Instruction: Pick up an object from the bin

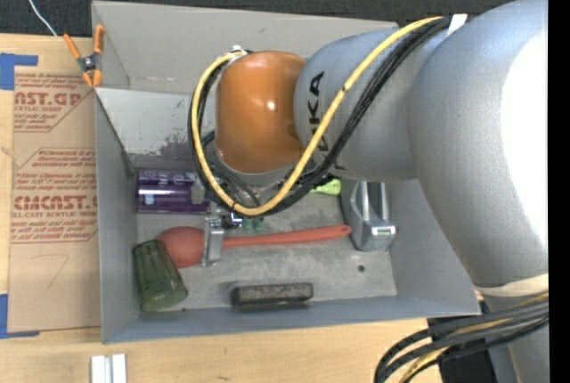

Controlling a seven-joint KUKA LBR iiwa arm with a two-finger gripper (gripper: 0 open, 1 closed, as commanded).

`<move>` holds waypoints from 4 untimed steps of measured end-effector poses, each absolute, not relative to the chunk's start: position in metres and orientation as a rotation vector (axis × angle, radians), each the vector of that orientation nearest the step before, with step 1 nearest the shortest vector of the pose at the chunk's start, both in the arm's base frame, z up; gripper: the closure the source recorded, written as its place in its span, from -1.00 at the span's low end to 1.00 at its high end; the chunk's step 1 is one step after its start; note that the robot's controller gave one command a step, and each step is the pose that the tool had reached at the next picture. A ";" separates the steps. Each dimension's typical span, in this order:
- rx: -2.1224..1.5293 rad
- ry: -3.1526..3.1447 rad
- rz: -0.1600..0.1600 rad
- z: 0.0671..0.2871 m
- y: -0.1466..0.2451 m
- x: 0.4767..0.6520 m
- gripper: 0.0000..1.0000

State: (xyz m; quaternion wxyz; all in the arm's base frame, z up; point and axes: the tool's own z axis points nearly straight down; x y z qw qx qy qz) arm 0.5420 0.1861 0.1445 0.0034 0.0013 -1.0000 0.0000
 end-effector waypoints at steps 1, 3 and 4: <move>0.000 -3.142 -0.003 0.149 0.185 0.544 -1.00; 0.035 -3.143 -0.005 0.070 0.161 0.527 -1.00; 0.047 -3.135 -0.005 0.069 0.162 0.522 -1.00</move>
Offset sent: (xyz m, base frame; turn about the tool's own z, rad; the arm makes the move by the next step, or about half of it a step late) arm -0.0196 -0.0254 -0.0745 -0.0273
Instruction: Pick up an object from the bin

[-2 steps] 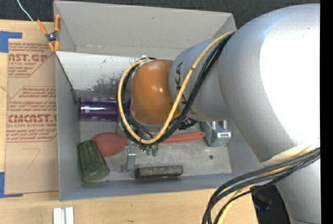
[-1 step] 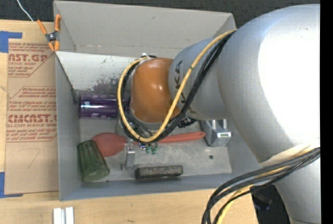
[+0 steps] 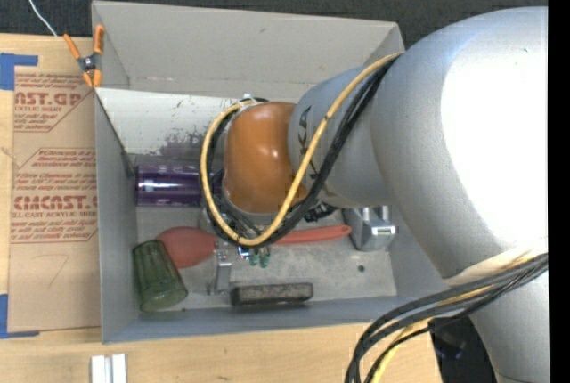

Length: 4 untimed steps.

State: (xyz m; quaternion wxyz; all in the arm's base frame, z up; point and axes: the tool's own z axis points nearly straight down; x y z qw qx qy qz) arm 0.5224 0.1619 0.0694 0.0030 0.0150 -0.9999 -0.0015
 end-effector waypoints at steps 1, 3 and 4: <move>0.034 -3.143 -0.009 0.070 0.162 0.527 -1.00; 0.045 -3.135 -0.006 0.069 0.162 0.522 1.00; 0.045 -3.132 -0.005 0.072 0.161 0.521 1.00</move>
Offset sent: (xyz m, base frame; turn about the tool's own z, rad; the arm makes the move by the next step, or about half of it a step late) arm 0.0000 0.0000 0.0000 0.0000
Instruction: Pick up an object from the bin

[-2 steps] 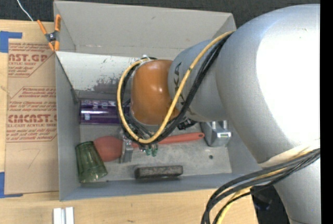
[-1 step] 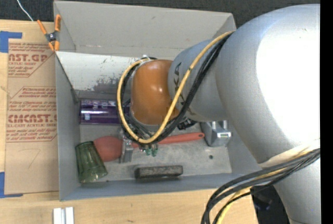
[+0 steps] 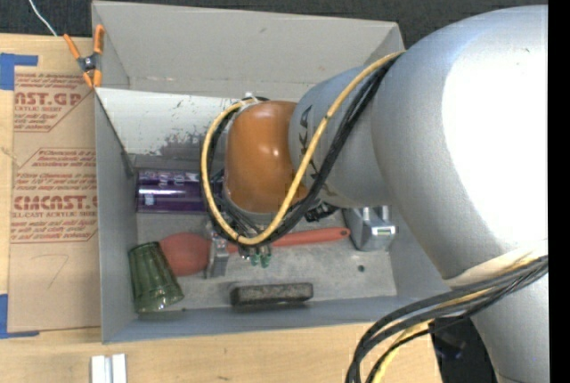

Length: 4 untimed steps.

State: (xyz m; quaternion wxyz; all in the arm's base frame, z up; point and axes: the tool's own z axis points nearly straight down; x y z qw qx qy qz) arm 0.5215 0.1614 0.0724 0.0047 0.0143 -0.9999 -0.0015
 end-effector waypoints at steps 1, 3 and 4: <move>0.045 -3.125 -0.002 0.089 0.161 0.519 1.00; 0.045 -3.135 -0.007 0.120 0.162 0.522 1.00; 0.045 -3.134 -0.007 0.126 0.162 0.522 1.00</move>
Offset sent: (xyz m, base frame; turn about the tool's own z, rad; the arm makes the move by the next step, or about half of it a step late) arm -0.0002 0.0001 0.0012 0.0000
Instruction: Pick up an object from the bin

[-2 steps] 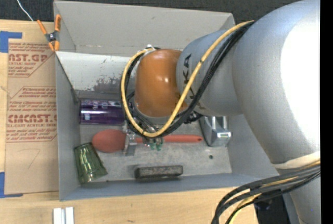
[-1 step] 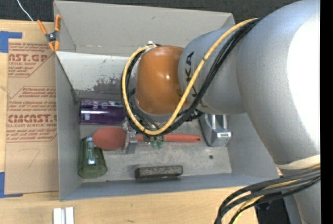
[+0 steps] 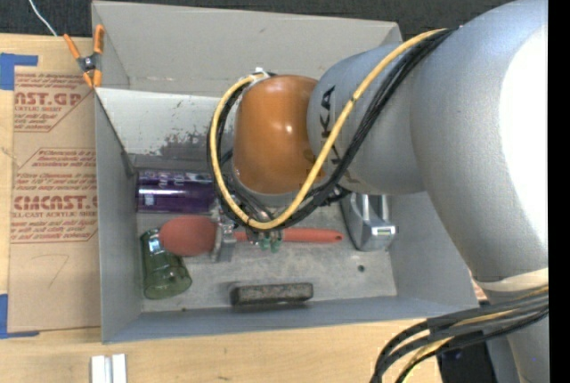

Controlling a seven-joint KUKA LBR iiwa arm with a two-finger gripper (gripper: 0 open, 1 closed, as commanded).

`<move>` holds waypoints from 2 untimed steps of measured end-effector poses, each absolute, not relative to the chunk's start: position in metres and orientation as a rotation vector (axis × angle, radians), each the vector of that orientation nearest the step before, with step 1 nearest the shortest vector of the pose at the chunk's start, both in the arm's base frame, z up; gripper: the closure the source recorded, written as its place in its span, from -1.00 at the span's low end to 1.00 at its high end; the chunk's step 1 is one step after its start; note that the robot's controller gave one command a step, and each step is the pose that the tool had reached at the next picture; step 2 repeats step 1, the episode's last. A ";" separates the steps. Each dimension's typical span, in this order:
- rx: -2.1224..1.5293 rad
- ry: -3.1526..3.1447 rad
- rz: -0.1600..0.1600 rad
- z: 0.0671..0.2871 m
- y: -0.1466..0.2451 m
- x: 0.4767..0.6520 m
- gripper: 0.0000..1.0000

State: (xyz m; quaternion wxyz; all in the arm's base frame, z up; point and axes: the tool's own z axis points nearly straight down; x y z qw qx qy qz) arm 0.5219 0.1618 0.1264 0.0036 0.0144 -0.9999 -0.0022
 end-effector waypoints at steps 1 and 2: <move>0.045 -3.133 -0.007 0.131 0.162 0.522 1.00; 0.045 -3.133 -0.007 0.131 0.162 0.522 1.00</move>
Offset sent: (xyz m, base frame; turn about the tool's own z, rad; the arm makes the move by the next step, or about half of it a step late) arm -0.0002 0.0000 0.0170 0.0000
